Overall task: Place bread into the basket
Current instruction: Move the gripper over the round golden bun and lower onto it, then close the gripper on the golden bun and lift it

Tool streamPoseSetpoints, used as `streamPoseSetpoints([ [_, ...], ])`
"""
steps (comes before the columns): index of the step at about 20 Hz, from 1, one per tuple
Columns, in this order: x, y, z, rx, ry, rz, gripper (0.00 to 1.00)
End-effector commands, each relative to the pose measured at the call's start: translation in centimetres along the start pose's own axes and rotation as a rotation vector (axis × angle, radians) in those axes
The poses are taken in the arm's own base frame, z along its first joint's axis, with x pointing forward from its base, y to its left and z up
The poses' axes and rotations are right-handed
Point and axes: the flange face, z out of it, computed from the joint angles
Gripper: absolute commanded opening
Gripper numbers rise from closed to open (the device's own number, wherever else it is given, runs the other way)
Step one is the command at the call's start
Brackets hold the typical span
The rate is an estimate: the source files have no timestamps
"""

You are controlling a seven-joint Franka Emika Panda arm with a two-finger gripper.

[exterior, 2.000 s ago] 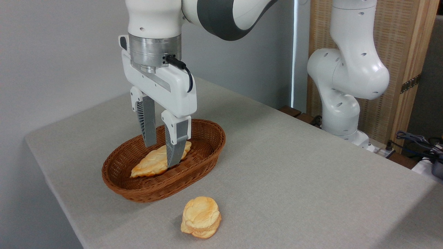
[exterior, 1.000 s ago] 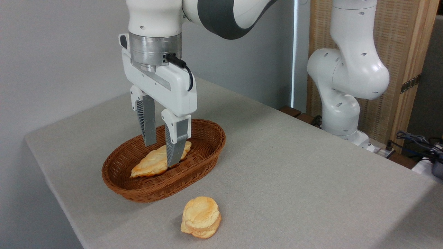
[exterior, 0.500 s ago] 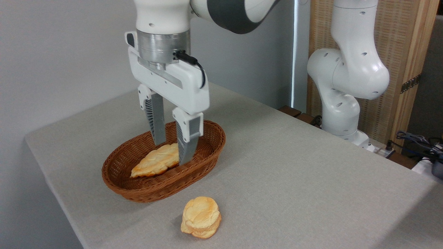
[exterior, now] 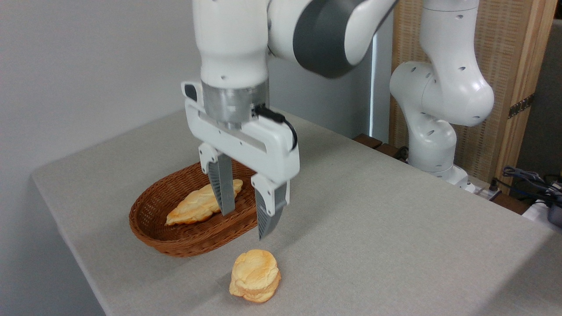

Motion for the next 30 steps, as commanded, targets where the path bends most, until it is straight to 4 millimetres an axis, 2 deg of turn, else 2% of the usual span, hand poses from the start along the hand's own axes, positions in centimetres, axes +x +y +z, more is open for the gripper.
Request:
streamPoseSetpoints([
  [1, -0.7, -0.4, 2.6, 0.033, 0.010, -0.007, 1.00],
  [5, -1.4, -1.4, 4.8, 0.026, -0.012, 0.007, 1.00],
  [11, -2.1, -3.0, 5.9, 0.042, -0.011, 0.009, 1.00],
  [13, -2.0, -3.2, 7.1, 0.036, -0.026, 0.011, 1.00],
  [16, -1.7, -3.1, 8.8, 0.022, -0.048, 0.016, 1.00],
  [26, 0.6, -1.3, 11.3, 0.008, -0.058, 0.060, 0.99],
  [27, 0.6, -1.3, 11.5, 0.006, -0.061, 0.063, 0.94],
  [30, 0.7, -1.2, 11.5, 0.006, -0.059, 0.066, 0.49],
])
